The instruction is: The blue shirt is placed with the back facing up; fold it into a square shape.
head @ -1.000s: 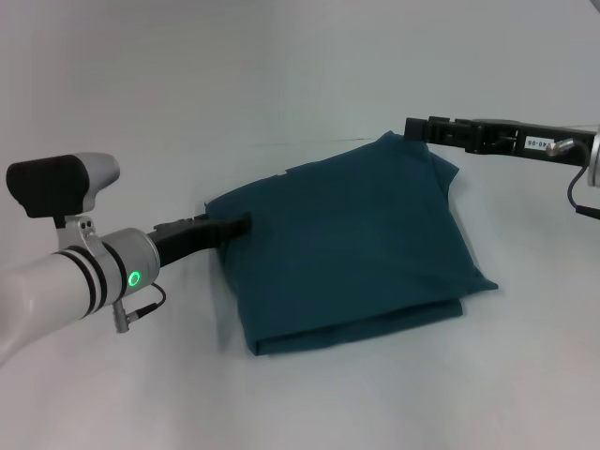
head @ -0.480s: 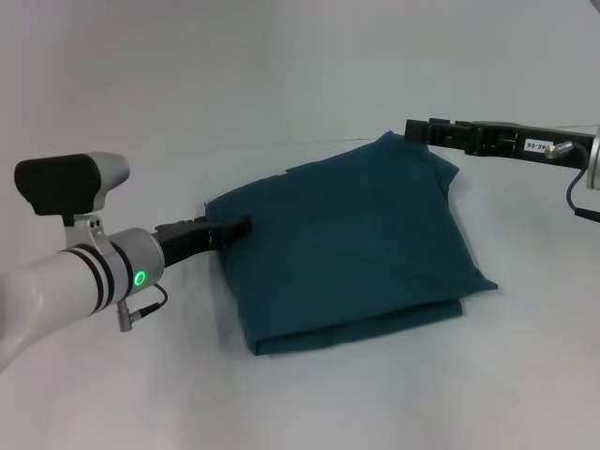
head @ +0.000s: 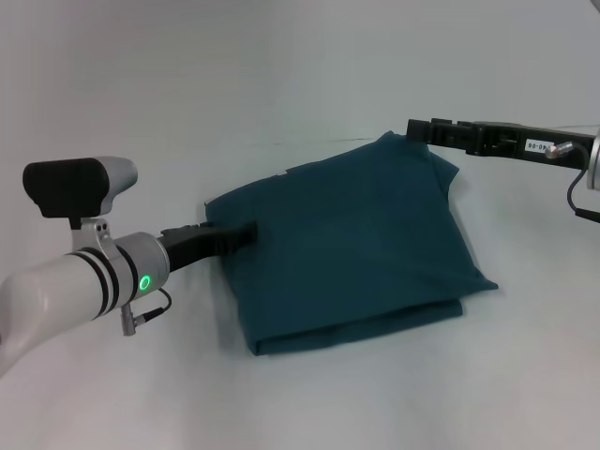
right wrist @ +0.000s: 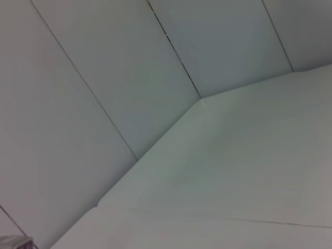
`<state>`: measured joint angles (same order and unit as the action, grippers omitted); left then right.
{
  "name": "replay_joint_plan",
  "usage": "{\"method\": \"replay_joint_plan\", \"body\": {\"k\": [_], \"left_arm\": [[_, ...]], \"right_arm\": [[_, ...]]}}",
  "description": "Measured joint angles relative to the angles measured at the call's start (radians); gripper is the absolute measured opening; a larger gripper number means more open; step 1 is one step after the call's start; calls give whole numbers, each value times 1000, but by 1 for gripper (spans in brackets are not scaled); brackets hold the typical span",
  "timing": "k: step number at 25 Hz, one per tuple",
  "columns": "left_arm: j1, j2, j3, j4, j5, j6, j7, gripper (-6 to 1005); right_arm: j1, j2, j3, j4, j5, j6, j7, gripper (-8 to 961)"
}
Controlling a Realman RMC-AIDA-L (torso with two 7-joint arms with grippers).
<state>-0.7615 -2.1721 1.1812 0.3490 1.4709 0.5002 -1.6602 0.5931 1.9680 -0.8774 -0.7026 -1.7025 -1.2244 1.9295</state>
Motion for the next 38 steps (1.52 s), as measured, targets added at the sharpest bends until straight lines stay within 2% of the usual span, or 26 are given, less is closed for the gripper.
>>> {"method": "replay_joint_plan", "body": {"k": [7, 13, 24, 29, 38], "left_arm": [[-3, 0, 48, 1, -1, 3, 0, 747], [-11, 0, 90, 6, 0, -1, -1, 527], [-10, 0, 89, 17, -5, 0, 0, 284], [-10, 0, 84, 18, -7, -1, 1, 79], [-8, 6, 80, 34, -7, -2, 1, 78]], "right_arm": [[1, 1, 0, 0, 0, 8, 0, 640], [1, 1, 0, 0, 0, 10, 0, 640], [1, 1, 0, 0, 0, 22, -1, 639], [1, 2, -1, 0, 0, 24, -2, 639], [1, 5, -1, 8, -50, 25, 2, 639]]}}
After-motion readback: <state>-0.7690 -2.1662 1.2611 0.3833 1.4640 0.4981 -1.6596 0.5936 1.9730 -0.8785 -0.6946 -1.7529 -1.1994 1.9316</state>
